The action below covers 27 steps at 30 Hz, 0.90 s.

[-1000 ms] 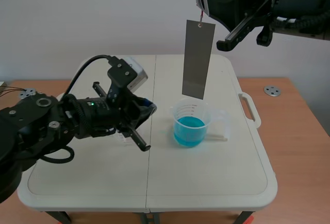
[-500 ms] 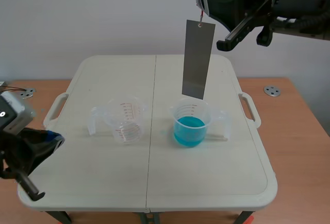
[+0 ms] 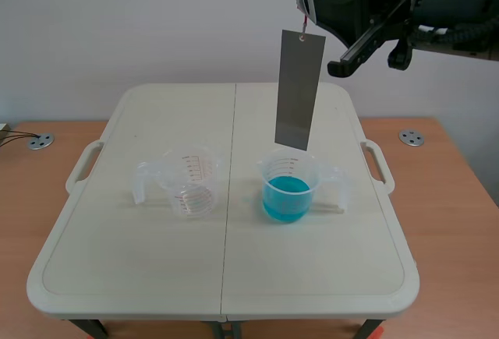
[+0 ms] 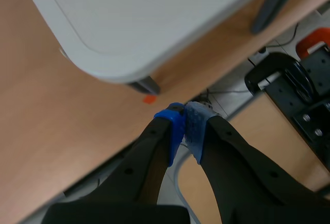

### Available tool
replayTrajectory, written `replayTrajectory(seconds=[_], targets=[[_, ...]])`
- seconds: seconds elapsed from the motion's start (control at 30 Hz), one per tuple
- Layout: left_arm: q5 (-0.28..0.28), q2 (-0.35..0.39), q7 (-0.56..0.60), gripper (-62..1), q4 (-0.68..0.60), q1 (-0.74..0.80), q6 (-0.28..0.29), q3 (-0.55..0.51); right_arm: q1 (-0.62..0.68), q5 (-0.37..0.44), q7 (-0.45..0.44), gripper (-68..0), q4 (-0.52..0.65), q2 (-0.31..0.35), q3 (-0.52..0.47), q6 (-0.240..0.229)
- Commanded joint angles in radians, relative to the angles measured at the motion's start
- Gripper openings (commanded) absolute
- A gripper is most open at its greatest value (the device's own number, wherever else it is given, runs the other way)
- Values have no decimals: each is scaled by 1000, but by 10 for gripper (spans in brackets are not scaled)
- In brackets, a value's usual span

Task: Hold the metal plate by the orange handle, dip it into the blue solution, take it out and point at it, then put the plate back in the beaker on the left.
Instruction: 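Point at the plate with the left hand, then lower the plate into the blue solution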

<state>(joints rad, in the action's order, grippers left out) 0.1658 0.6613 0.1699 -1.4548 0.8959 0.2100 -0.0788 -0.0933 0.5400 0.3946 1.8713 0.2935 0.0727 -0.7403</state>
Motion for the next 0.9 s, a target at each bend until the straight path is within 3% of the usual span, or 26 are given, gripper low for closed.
replayTrajectory(seconds=[0.0, 0.37, 0.87], targets=[[10, -15, 17, -593, -2, 20, 2, 5, -18, 14, -15, -660, 12, 3, -7, -5], [1, -77, 14, -593, 66, 74, 3, 8, -18, 14, -27, -660, -49, 3, -6, -5], [0, -90, 37, -593, 123, 101, 6, 12, -21, -10, -106, -660, -163, 2, 17, -5]])
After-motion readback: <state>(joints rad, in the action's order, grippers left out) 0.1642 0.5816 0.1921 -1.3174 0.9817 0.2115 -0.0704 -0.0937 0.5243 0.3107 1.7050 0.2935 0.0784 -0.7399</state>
